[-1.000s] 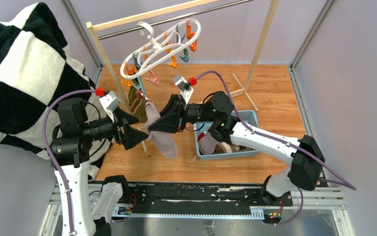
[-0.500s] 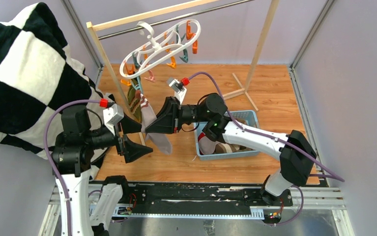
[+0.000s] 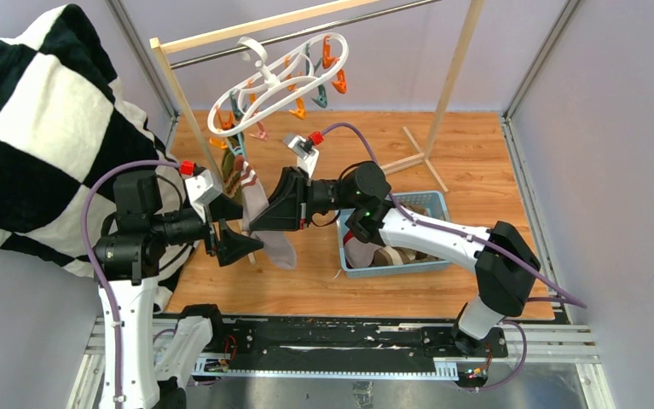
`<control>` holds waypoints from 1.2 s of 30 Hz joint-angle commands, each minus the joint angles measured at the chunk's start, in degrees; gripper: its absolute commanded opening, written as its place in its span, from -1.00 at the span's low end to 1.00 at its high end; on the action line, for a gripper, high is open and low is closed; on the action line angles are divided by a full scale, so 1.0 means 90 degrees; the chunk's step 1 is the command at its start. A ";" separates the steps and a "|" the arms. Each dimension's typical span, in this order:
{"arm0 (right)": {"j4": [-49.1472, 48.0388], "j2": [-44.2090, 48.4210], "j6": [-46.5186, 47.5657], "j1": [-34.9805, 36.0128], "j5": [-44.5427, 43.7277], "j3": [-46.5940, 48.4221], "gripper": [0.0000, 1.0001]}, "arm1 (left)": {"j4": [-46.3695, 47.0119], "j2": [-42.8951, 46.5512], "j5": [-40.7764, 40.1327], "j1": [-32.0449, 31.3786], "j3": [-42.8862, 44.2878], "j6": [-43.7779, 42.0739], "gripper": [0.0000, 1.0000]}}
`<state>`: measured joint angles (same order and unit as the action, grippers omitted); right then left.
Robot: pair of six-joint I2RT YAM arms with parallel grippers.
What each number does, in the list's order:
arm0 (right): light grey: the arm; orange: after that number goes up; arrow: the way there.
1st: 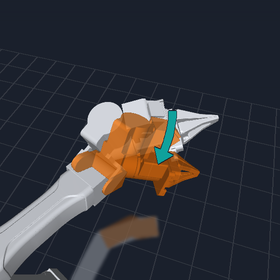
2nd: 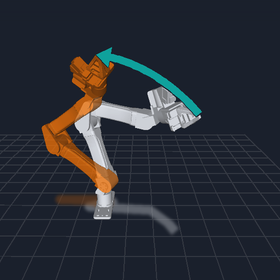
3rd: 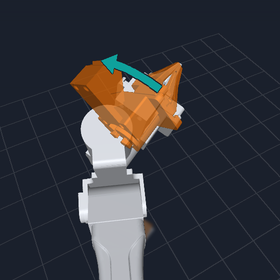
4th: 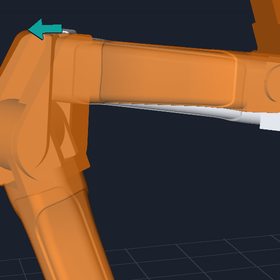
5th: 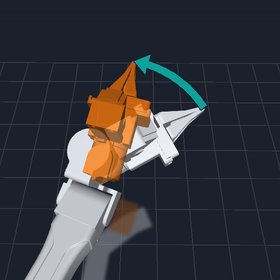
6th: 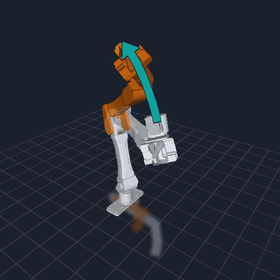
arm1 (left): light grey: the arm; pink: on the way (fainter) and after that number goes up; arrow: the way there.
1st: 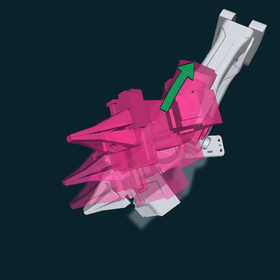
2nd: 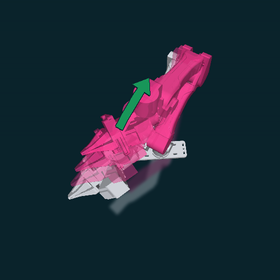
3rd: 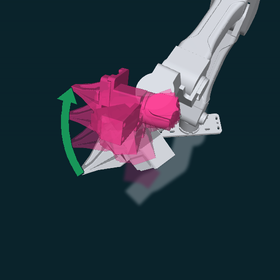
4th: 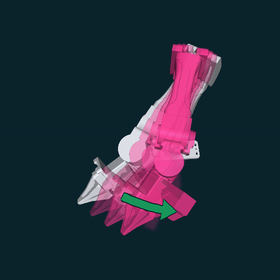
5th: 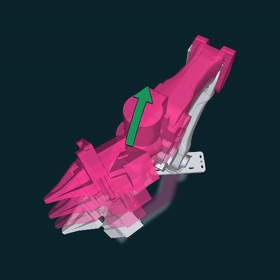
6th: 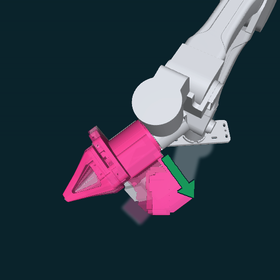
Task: Remove the socks clipped to the hanger
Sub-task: Remove the sock from the hanger.
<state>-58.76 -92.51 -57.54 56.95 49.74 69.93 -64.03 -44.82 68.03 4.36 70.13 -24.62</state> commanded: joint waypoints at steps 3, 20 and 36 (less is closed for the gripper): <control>-0.0346 -0.0176 -0.0362 0.0029 -0.0038 0.0255 -0.50 | -0.0080 -0.0282 -0.0120 -0.0032 0.0406 -0.0336 0.49; 0.5648 0.1186 0.3545 0.0010 -0.4314 0.0985 0.18 | -0.0055 0.0252 -0.0734 -0.0032 -0.0011 -0.0376 -1.00; 0.5073 0.0490 0.5249 0.0586 -0.4582 0.1932 0.40 | -0.0054 0.0499 -0.0781 -0.0033 -0.0204 -0.0396 -1.00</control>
<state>-8.64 -86.91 -18.04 59.18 10.94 85.06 -64.64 -40.36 61.14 4.36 68.77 -27.73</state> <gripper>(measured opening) 0.670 0.022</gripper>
